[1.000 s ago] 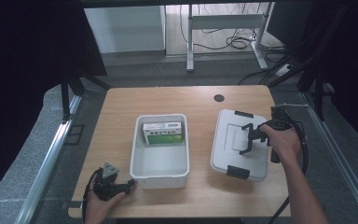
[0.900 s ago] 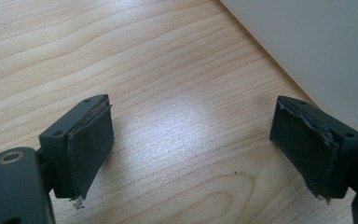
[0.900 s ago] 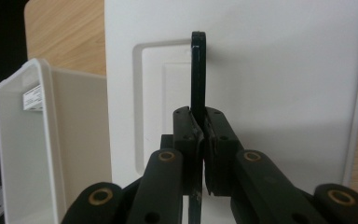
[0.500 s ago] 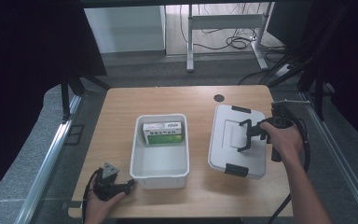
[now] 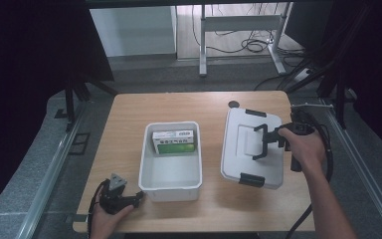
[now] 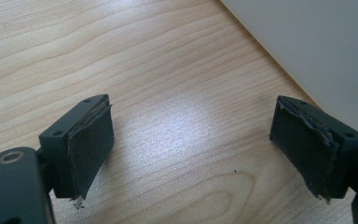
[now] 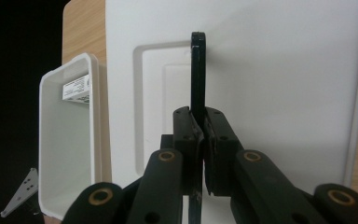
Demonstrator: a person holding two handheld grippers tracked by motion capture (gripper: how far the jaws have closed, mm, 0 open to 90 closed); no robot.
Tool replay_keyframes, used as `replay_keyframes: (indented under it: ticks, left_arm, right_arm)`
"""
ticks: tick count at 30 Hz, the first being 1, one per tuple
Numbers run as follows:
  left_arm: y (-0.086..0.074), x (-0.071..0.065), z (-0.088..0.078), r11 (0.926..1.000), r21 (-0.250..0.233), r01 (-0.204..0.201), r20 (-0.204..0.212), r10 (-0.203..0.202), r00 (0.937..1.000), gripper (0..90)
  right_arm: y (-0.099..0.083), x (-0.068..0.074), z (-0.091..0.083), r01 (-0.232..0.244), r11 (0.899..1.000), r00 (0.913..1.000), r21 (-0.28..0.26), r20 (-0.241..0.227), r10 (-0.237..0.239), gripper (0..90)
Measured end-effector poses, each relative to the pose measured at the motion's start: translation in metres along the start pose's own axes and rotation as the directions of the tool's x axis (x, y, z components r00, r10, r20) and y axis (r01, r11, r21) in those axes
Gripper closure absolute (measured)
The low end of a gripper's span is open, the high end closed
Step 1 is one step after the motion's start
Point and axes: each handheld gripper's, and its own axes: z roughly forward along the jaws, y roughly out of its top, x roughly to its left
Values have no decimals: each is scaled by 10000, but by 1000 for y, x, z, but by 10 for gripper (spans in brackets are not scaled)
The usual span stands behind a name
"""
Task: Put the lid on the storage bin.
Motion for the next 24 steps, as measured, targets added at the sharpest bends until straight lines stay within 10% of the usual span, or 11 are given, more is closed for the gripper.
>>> replay_keyframes:
  ticks: [24]
  left_arm:
    - [0, 0, 0, 10000, 16, -1, 14, 1, 10000, 133]
  right_arm:
    - [-2, 20, -15, 440, 9989, 9975, -139, -546, -447, 847]
